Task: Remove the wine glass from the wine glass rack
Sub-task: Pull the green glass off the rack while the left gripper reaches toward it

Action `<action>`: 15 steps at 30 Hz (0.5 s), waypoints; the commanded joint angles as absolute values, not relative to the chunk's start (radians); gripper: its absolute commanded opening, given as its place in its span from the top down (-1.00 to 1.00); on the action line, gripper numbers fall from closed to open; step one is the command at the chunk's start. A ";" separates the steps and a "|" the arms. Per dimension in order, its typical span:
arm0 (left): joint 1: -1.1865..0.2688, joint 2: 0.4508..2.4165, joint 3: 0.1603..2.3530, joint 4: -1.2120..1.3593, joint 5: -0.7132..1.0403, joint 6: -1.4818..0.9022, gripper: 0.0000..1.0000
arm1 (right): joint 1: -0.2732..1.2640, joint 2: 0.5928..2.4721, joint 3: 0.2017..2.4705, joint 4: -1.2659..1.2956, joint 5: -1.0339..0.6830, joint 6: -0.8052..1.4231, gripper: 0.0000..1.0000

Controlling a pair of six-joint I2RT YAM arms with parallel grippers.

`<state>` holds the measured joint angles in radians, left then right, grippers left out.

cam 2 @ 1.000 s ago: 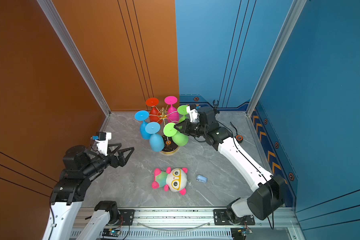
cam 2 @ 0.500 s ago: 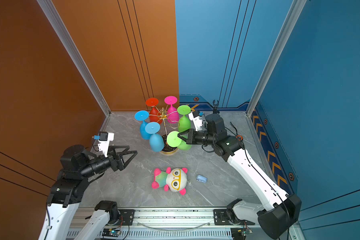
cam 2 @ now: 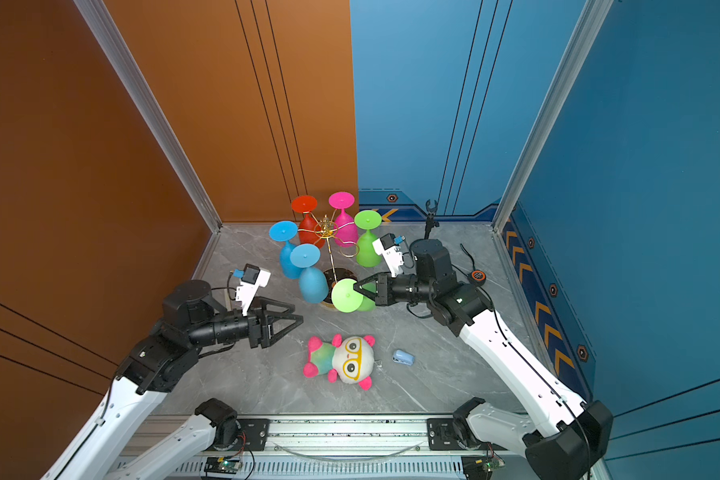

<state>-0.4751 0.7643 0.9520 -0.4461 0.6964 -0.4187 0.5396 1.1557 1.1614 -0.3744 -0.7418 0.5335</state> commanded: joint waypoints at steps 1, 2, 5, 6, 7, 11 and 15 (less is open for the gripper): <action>-0.512 0.799 0.946 -0.350 0.655 -0.447 -0.39 | 0.551 1.133 1.146 -0.344 -0.778 0.499 1.00; -0.522 0.812 0.946 -0.337 0.656 -0.453 -0.34 | 0.551 1.130 1.144 -0.341 -0.780 0.500 1.00; -0.549 0.847 0.945 -0.303 0.653 -0.466 -0.22 | 0.555 1.123 1.137 -0.330 -0.788 0.502 1.00; -0.557 0.856 0.945 -0.296 0.652 -0.468 -0.19 | 0.557 1.120 1.136 -0.328 -0.790 0.504 1.00; -0.566 0.866 0.945 -0.290 0.651 -0.468 -0.15 | 0.559 1.120 1.135 -0.324 -0.793 0.505 1.00; -0.589 0.904 0.948 -0.268 0.648 -0.478 -0.04 | 0.570 1.112 1.132 -0.309 -0.808 0.506 1.00; -0.604 0.938 0.947 -0.232 0.658 -0.502 0.09 | 0.579 1.111 1.128 -0.298 -0.817 0.505 1.00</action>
<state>-0.5926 0.9257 0.9497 -0.2886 0.6582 -0.4835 0.5709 1.1290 1.1374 -0.3424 -0.7872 0.5224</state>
